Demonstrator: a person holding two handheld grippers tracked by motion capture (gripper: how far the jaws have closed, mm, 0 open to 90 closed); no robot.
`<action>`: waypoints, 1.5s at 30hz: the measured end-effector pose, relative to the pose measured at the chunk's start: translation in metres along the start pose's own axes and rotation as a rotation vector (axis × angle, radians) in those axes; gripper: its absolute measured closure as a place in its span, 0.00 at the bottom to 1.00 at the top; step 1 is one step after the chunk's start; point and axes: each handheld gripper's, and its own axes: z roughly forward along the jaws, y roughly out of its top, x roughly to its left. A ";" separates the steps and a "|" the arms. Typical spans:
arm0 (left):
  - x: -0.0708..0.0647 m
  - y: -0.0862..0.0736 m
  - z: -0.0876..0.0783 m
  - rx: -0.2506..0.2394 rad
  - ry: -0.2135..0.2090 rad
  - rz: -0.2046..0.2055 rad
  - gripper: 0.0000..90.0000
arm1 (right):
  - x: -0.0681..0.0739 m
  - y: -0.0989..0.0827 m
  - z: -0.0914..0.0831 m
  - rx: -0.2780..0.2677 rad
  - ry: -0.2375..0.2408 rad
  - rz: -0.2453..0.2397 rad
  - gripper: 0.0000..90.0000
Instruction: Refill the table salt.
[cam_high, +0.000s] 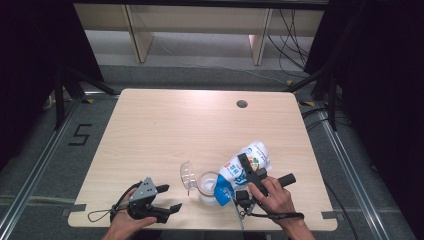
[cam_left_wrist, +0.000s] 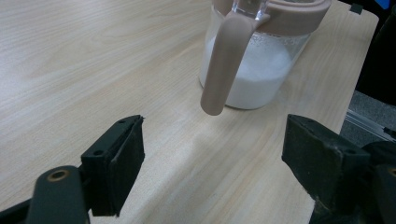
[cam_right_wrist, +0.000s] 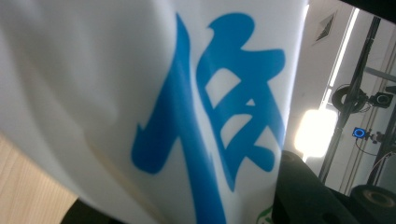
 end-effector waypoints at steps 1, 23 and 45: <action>0.000 0.000 0.000 0.001 0.000 0.000 0.23 | -0.002 0.000 0.000 -0.009 -0.003 -0.025 0.86; -0.001 0.000 0.001 -0.015 0.010 -0.005 0.23 | 0.003 0.000 0.003 -0.007 0.077 0.128 0.86; -0.001 0.000 0.001 -0.008 0.009 -0.012 0.23 | 0.004 -0.023 0.016 -0.091 0.279 0.562 0.96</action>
